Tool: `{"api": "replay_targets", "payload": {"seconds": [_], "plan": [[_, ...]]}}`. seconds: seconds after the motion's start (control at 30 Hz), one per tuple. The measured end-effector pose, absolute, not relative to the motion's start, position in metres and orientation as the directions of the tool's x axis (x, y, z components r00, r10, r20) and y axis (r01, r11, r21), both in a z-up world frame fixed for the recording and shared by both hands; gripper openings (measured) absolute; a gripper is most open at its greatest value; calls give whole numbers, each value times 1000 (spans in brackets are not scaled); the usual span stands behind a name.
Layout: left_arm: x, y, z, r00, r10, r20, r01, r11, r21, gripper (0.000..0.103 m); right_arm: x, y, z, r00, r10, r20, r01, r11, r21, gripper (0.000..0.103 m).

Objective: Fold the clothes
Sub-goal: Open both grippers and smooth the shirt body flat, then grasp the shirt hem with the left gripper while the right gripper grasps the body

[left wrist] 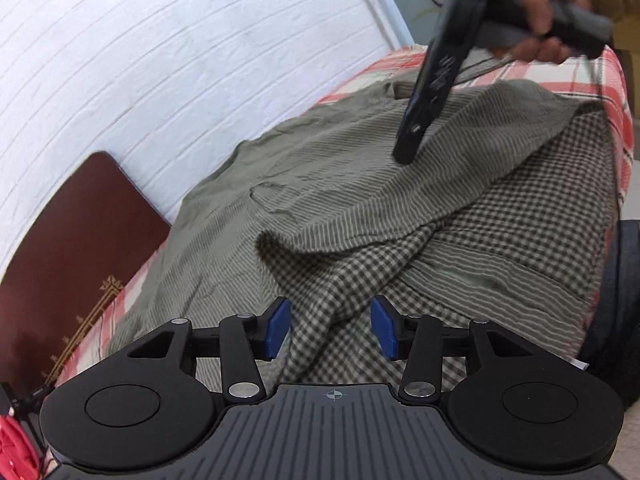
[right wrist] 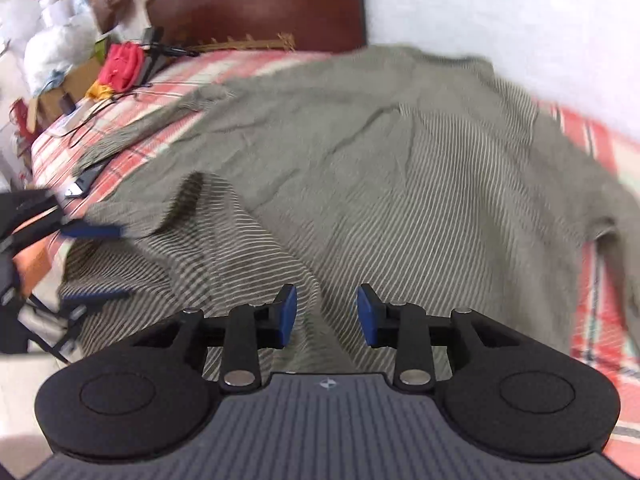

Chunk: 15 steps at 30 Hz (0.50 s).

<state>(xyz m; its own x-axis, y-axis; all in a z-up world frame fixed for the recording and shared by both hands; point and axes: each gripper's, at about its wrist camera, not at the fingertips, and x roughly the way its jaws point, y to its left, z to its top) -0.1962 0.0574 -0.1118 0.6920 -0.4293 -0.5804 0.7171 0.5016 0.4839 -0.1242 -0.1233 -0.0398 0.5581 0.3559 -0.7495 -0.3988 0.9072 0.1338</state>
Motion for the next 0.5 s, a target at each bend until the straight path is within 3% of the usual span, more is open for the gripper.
{"api": "replay_targets", "payload": {"seconds": [0.3,0.5], "plan": [[-139,65,-99,711,-400,-578,663,655,362,62,-175,-104,-36,517,353,-780,-542,840,21,38],[-121,52,-111,697,-391,-602,671,653,352,61,-212,-105,-37,527,290,-799,-564,823,-73,50]]}}
